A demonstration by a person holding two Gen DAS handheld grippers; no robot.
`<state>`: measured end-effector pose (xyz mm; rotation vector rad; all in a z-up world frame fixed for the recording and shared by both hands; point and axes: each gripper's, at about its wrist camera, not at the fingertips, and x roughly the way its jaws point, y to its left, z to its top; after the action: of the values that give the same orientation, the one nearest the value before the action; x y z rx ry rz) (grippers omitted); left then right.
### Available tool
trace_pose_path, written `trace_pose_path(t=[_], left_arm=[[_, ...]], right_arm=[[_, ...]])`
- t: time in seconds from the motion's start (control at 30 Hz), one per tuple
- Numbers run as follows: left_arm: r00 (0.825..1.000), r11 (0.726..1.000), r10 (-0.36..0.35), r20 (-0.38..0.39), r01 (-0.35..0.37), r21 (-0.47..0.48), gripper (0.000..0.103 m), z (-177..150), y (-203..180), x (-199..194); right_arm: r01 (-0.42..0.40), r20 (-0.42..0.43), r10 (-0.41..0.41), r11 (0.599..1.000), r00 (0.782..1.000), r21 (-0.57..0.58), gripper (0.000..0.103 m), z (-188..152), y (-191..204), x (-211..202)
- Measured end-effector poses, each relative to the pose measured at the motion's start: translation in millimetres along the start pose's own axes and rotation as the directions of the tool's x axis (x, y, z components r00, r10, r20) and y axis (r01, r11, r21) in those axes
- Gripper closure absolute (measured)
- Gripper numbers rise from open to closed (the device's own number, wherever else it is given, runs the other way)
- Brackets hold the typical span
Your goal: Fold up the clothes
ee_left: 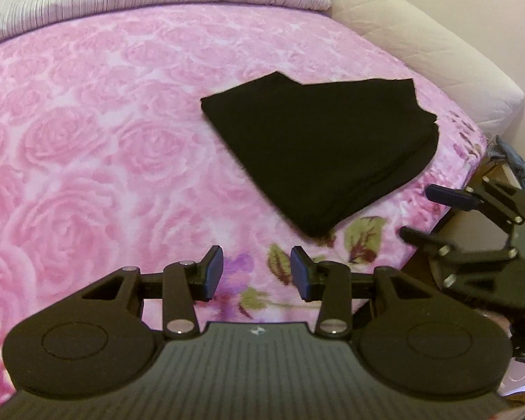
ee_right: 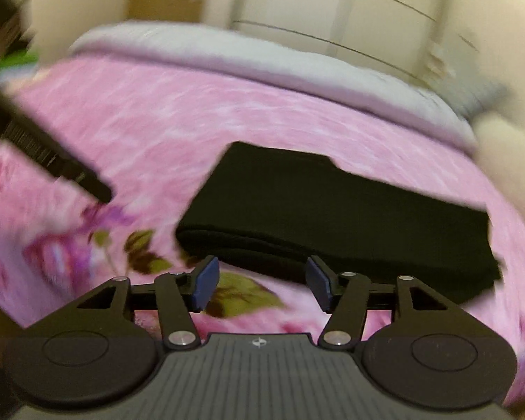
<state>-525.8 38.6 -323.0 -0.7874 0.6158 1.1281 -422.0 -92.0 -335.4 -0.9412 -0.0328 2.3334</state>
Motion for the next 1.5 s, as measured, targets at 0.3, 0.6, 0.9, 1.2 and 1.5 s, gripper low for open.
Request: trace_pose_path(t=[0.3,0.6,0.9,1.2,1.5], left_arm=[[0.999,1.0,-0.004,-0.048,0.003,-0.026,0.065,8.2,19.4,30.1],[0.997,0.999,-0.011,-0.075,0.008,-0.043,0.066,7.6,26.8,41.5],[0.999,0.999,0.005,-0.038,-0.004,0.036,0.066,42.1,5.8,43.9],[0.987,0.963,-0.159,0.016,0.152,0.224,0.065,117.5,-79.1,101.8],[0.981,0.953,-0.189,-0.033,0.192,0.233,0.066,137.1,-132.1,179.2]], right_arm=[[0.026,-0.021,-0.033,0.958,0.999,-0.287,0.037,3.1,44.7,54.2],[0.064,0.013,-0.064,0.904,0.998,-0.423,0.062,-1.4,52.3,88.1],[-0.21,0.125,0.171,0.854,0.977,0.477,0.093,12.4,-75.3,61.1],[-0.189,0.235,-0.078,0.381,0.969,0.905,0.091,-79.6,-262.3,7.1],[-0.133,0.16,-0.064,0.307,0.985,0.942,0.091,-126.4,-315.8,37.5]])
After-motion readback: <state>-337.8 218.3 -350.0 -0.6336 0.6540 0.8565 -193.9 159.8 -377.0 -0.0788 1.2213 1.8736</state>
